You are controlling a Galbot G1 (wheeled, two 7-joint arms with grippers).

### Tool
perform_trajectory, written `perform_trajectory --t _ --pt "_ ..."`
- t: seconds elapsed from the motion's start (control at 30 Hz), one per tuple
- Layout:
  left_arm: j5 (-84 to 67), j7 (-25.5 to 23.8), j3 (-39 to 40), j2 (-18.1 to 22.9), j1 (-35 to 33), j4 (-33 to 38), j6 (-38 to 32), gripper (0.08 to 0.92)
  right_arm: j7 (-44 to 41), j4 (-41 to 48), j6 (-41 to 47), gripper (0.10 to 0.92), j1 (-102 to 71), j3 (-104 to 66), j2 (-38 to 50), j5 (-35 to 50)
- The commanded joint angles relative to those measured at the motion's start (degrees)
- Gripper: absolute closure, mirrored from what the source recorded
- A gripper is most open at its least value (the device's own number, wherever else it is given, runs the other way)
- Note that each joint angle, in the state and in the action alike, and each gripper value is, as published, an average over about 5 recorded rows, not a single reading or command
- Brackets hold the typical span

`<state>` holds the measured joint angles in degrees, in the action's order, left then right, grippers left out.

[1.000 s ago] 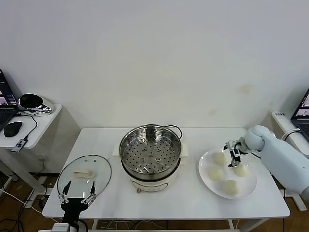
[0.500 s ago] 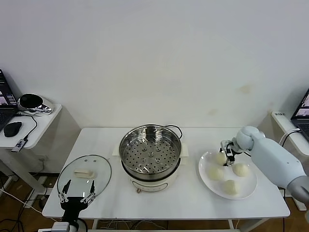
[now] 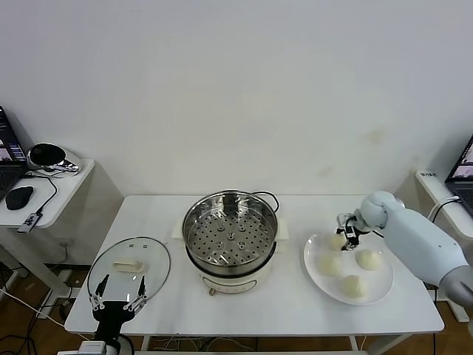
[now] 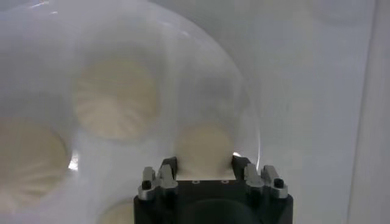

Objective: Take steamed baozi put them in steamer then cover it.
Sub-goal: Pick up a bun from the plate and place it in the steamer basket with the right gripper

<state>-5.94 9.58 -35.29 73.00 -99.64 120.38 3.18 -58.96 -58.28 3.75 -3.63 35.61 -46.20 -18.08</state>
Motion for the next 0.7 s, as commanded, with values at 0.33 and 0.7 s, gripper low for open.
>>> perform_trajectory --t 0.33,0.7 --pt "-2.23 -0.39 0.70 -1.09 0.55 0.67 -0.19 0.177 -1.85 -19.13 -1.95 0.463 34.46 23.83 6.77 28.30" --pt "-3.27 -0.51 -0.12 -1.63 1.41 1.07 -0.38 0.177 0.76 -14.55 -11.24 0.453 41.93 35.79 -12.53 33.27"
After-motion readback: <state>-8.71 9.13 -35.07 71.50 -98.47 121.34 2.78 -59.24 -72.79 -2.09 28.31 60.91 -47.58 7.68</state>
